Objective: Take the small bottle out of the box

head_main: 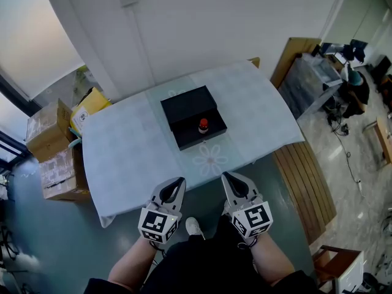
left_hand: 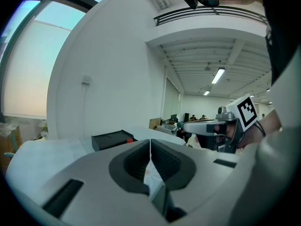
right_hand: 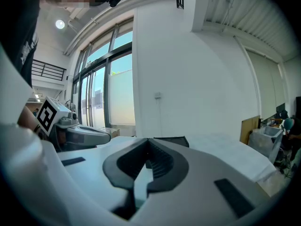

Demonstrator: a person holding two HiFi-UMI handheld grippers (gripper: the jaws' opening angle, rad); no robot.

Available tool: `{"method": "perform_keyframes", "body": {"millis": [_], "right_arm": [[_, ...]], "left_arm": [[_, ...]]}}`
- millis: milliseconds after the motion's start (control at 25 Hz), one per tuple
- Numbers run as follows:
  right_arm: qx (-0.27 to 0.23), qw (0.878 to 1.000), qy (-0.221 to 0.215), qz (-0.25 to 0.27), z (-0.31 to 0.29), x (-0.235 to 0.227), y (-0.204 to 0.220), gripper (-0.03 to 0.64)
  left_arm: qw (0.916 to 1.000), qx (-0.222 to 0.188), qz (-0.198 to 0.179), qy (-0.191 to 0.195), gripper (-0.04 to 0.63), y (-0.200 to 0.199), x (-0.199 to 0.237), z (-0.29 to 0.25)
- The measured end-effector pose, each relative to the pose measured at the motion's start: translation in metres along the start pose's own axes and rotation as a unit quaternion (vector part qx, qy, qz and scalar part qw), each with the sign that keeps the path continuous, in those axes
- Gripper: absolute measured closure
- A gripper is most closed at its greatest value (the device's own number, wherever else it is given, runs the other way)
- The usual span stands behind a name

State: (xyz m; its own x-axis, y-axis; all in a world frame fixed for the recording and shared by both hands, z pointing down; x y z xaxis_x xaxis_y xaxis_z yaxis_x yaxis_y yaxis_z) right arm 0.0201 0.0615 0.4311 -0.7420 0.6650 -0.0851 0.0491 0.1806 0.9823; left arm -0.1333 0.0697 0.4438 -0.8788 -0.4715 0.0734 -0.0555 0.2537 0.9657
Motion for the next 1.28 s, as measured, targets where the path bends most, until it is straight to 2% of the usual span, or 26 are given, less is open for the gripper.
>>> {"method": "perform_keyframes", "body": {"millis": [640, 1280], "right_arm": [[0.001, 1.000, -0.011, 0.004, -0.007, -0.027, -0.012, 0.594], [0.004, 0.999, -0.045, 0.007, -0.020, -0.072, -0.018, 0.594]], "left_arm": [[0.9999, -0.001, 0.002, -0.014, 0.563, -0.009, -0.005, -0.023], [0.9986, 0.006, -0.004, -0.052, 0.563, -0.014, -0.013, -0.061]]}}
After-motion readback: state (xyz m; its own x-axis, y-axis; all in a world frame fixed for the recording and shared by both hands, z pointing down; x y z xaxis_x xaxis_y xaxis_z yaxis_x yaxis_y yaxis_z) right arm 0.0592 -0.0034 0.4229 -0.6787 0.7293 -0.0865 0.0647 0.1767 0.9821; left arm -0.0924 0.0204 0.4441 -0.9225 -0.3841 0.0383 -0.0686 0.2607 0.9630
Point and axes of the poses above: the fingertips, and each gripper's own axes: z backward along the fingers, x to its left, y out of its underside, the point moved 3 cm from there along z, backward along the fingers, and after that the axes turned 7 degrees about -y, right-handed, at the moved point
